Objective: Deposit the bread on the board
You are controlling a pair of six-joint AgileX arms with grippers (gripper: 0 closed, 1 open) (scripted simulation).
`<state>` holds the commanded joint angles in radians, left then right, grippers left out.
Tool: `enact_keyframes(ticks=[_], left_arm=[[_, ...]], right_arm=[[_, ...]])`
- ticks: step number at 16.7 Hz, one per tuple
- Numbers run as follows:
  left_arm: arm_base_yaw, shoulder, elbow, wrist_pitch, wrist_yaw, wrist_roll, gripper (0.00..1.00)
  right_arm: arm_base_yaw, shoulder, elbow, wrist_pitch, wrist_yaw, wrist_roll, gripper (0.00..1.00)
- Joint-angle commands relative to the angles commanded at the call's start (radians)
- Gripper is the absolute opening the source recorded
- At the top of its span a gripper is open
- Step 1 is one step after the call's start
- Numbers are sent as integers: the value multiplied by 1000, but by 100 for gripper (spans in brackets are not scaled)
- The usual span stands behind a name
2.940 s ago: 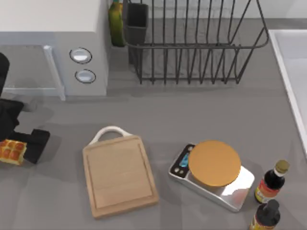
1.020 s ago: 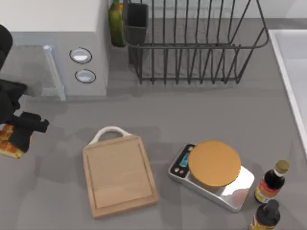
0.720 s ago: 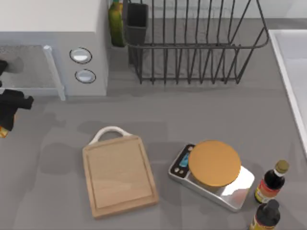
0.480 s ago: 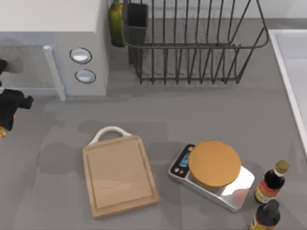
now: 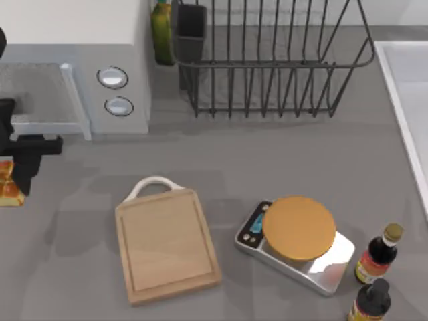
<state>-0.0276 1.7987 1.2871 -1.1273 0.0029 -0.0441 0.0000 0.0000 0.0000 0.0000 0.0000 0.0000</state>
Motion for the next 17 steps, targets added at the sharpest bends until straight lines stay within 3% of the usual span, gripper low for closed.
enact_keyframes(ticks=[4, 13, 17], left_arm=[[-66, 18, -10, 41, 7, -381, 0], [-289, 99, -37, 40, 37, -1418, 0], [-394, 129, -22, 28, 41, -1789, 0]], right_arm=[[0, 0, 0, 0, 0, 0, 100], [0, 0, 0, 0, 0, 0, 100], [0, 0, 0, 0, 0, 0, 100]])
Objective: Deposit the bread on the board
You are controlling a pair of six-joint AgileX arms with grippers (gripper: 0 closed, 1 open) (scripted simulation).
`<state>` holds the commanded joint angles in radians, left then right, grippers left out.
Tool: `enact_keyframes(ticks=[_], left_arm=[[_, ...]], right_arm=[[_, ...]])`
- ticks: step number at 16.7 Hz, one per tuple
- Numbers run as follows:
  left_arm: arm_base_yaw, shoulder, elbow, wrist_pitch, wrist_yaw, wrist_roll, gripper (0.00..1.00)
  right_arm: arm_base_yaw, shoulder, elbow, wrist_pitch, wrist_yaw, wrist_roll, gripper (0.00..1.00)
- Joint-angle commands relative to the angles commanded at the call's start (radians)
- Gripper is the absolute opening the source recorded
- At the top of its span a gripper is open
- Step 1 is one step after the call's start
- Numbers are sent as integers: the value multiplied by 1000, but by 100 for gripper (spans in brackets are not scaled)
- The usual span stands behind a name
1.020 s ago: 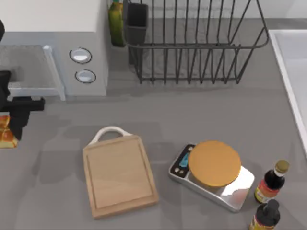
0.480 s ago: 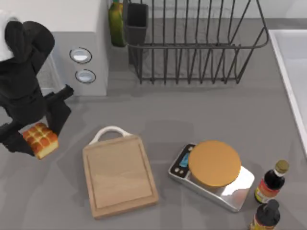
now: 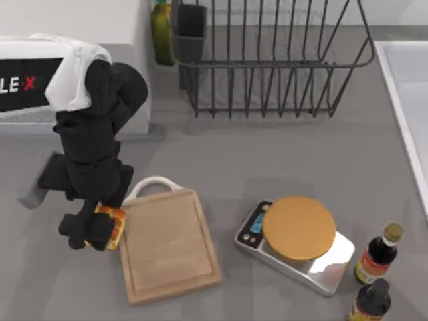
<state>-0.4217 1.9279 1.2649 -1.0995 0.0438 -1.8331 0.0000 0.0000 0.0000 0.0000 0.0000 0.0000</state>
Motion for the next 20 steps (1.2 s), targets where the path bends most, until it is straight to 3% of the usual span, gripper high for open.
enact_keyframes(ticks=[3, 7, 20], left_arm=[[-77, 2, 30, 11, -4, -187, 0], [-155, -23, 88, 47, -15, -317, 0], [-174, -21, 79, 112, -18, -333, 0]], right_arm=[[0, 0, 0, 0, 0, 0, 100], [0, 0, 0, 0, 0, 0, 100], [0, 0, 0, 0, 0, 0, 100]])
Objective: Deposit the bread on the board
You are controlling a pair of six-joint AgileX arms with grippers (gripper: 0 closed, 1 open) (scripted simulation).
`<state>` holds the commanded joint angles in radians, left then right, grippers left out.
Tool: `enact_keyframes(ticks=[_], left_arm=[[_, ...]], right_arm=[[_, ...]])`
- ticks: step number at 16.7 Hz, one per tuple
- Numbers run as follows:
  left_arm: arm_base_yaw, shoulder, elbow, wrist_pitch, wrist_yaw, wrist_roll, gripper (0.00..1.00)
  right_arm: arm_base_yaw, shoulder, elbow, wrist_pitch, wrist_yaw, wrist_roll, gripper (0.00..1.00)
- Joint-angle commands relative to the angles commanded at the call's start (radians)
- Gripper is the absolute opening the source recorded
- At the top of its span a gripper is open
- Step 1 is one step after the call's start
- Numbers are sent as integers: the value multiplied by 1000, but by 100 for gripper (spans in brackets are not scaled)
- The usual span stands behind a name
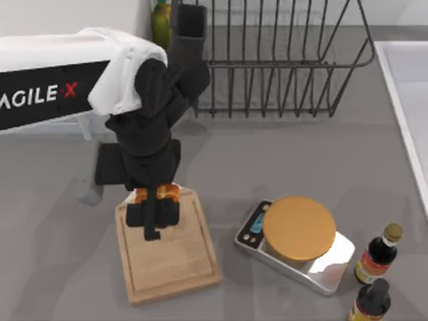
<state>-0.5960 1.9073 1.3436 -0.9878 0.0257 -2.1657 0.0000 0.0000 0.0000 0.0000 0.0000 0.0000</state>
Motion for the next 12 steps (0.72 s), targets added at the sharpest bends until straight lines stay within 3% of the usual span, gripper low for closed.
enact_keyframes(ticks=[12], left_arm=[[-4, 42, -74, 118, -1, -3, 0]], right_arm=[[0, 0, 0, 0, 0, 0, 100]])
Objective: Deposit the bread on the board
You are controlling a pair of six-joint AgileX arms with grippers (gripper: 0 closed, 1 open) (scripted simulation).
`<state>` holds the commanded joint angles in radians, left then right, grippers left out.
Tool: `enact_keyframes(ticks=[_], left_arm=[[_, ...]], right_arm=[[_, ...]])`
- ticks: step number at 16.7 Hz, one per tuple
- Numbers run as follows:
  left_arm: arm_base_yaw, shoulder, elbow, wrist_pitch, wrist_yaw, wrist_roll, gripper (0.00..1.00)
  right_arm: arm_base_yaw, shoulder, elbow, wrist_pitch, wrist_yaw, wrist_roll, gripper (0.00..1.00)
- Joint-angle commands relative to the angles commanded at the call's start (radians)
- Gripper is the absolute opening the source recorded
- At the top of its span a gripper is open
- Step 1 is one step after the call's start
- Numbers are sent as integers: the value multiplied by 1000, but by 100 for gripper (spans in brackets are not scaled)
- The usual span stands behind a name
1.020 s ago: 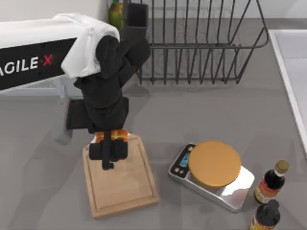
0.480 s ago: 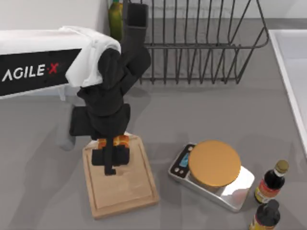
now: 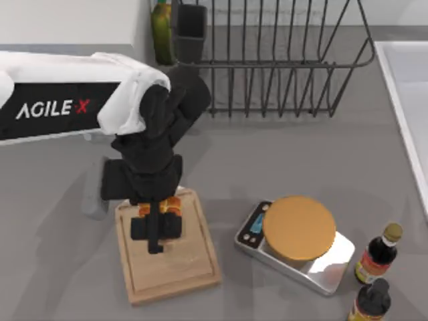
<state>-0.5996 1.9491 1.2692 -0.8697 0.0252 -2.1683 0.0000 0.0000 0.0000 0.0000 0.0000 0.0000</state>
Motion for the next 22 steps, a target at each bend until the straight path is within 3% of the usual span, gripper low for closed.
enact_keyframes(ticks=[3, 16, 22], left_arm=[[0, 0, 0, 0, 0, 0, 0], [0, 0, 0, 0, 0, 0, 98], [0, 0, 0, 0, 0, 0, 100]], right_arm=[[0, 0, 0, 0, 0, 0, 100], [0, 0, 0, 0, 0, 0, 100], [0, 0, 0, 0, 0, 0, 100]])
